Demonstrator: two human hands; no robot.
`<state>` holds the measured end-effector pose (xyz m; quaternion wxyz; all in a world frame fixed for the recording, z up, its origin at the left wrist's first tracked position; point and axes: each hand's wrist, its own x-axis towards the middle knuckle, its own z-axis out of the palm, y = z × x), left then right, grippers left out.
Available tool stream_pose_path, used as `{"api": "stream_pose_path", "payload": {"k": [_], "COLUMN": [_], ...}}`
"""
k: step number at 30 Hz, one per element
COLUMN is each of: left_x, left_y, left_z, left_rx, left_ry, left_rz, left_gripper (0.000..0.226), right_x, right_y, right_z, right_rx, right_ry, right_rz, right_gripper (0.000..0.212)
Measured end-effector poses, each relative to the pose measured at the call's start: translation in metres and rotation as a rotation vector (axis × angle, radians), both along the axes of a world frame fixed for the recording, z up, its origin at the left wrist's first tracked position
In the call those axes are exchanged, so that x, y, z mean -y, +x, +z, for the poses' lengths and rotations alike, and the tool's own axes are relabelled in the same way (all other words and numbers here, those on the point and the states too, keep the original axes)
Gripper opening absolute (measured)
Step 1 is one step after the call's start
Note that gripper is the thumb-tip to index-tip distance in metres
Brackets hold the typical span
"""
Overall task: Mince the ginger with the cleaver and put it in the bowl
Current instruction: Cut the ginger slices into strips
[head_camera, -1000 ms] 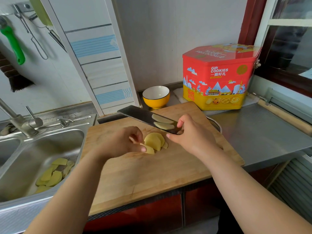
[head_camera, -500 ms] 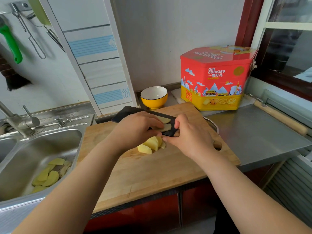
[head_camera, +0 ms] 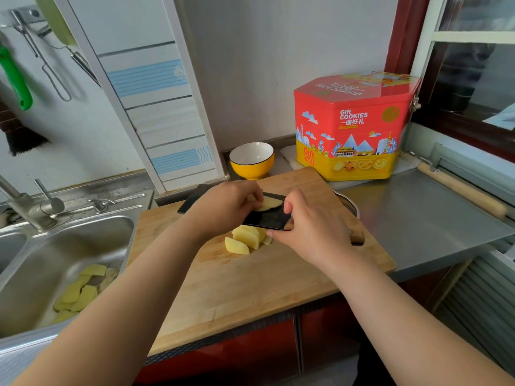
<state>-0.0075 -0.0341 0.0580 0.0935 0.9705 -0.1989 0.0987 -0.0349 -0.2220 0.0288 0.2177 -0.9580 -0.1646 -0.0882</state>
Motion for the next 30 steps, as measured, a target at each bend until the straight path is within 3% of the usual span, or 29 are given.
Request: {"api": "stream_pose_path", "payload": {"k": [6,13,18,23,25,30], "left_x": [0.002,0.004,0.000,-0.016,-0.023,-0.030], "left_y": [-0.002,-0.015,-0.020,-0.027,-0.027,-0.016], "left_z": [0.008,0.002,-0.010,-0.007,-0.012,-0.026], "left_rx": [-0.154,-0.090,0.275,0.382,0.316,-0.139], "left_ry": [0.025,0.048,0.073,-0.171,-0.168,0.056], "left_rz": [-0.015,-0.146,-0.221,-0.048,0.045,0.179], "left_gripper": [0.025,0.051,0.032,0.026,0.018,0.017], "right_x": [0.003,0.009,0.010,0.015,0.019,0.022], "right_y": [0.000,0.006,0.009,0.025,0.032,0.042], "right_z": [-0.004,-0.004,-0.005,-0.008,-0.008,0.000], "right_rx": [0.028,0.020,0.025,-0.037,-0.063,-0.156], "right_ry": [-0.004,0.001,0.009,0.088,0.092,0.096], "right_rz": [-0.005,-0.074,-0.140,-0.216,-0.242,-0.246], "right_gripper": [0.051,0.052,0.052,0.052,0.050,0.040]}}
